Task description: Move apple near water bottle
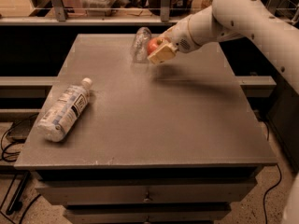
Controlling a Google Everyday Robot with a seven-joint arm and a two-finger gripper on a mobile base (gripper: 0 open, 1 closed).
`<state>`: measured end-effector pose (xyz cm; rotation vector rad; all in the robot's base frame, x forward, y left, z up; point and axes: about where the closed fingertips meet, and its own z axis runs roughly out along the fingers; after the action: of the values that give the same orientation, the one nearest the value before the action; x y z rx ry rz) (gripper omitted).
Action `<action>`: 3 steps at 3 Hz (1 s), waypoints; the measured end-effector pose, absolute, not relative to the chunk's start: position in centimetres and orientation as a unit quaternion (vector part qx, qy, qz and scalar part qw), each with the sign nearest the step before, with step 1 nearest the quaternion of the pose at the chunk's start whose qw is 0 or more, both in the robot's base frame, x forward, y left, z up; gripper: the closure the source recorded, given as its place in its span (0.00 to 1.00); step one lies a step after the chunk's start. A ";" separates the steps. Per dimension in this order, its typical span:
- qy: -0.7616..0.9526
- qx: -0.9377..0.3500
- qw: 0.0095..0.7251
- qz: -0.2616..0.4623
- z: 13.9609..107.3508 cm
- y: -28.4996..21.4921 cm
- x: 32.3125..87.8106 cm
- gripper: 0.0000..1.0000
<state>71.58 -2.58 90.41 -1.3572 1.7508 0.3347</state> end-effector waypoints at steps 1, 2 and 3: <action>0.712 -0.540 0.429 0.135 89.3 -3.3 73.2 1.00; 0.711 -0.541 0.428 0.136 89.2 -3.1 73.1 0.82; 0.711 -0.542 0.427 0.138 89.0 -2.9 73.1 0.59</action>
Offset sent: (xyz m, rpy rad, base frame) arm 0.0139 -0.0066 -0.0099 -0.0038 0.0165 -0.0132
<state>73.15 -2.85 88.98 -1.3540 1.7763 0.3442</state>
